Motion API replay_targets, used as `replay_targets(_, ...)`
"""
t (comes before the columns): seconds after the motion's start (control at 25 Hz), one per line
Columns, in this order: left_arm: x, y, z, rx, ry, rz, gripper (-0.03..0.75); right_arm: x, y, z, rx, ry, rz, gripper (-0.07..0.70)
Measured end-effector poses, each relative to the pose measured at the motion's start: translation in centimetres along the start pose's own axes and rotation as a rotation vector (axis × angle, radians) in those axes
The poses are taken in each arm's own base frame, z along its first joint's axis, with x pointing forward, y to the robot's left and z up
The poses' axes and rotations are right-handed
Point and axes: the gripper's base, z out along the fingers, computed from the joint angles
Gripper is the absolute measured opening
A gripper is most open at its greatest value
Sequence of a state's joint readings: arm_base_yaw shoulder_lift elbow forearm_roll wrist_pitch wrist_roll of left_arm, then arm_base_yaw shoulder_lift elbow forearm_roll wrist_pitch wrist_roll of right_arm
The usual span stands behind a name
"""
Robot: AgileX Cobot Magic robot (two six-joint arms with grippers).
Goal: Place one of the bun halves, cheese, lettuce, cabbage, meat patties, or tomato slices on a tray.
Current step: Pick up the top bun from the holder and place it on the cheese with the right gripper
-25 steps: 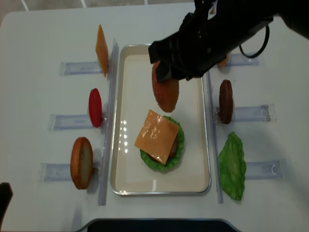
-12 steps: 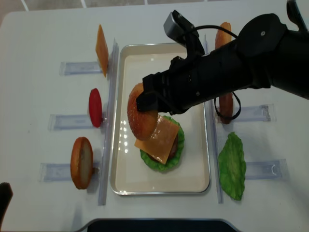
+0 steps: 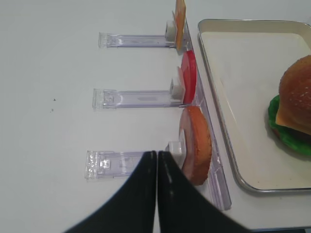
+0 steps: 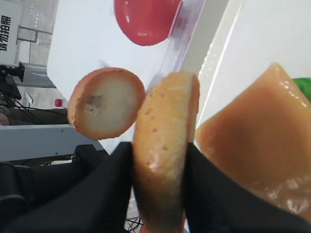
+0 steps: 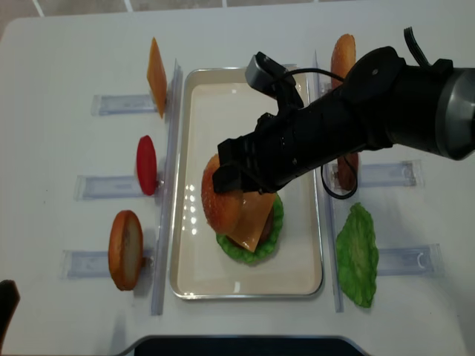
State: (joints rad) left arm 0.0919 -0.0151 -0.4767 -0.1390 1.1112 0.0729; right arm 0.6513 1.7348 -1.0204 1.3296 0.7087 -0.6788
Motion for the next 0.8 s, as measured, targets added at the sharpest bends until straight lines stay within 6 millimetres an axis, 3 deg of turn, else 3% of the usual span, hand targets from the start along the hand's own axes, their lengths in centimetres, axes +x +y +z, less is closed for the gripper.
replay_targets(0.24, 0.0, 0.0, 0.0, 0.000, 0.000, 0.000, -0.001, 0.2, -2.0, -0.7, 0.020, -0.001, 0.062, 0.252)
replay_targets(0.8, 0.0, 0.0, 0.0, 0.000, 0.000, 0.000, -0.001, 0.1, -1.8, -0.7, -0.011, -0.023, 0.053, 0.251)
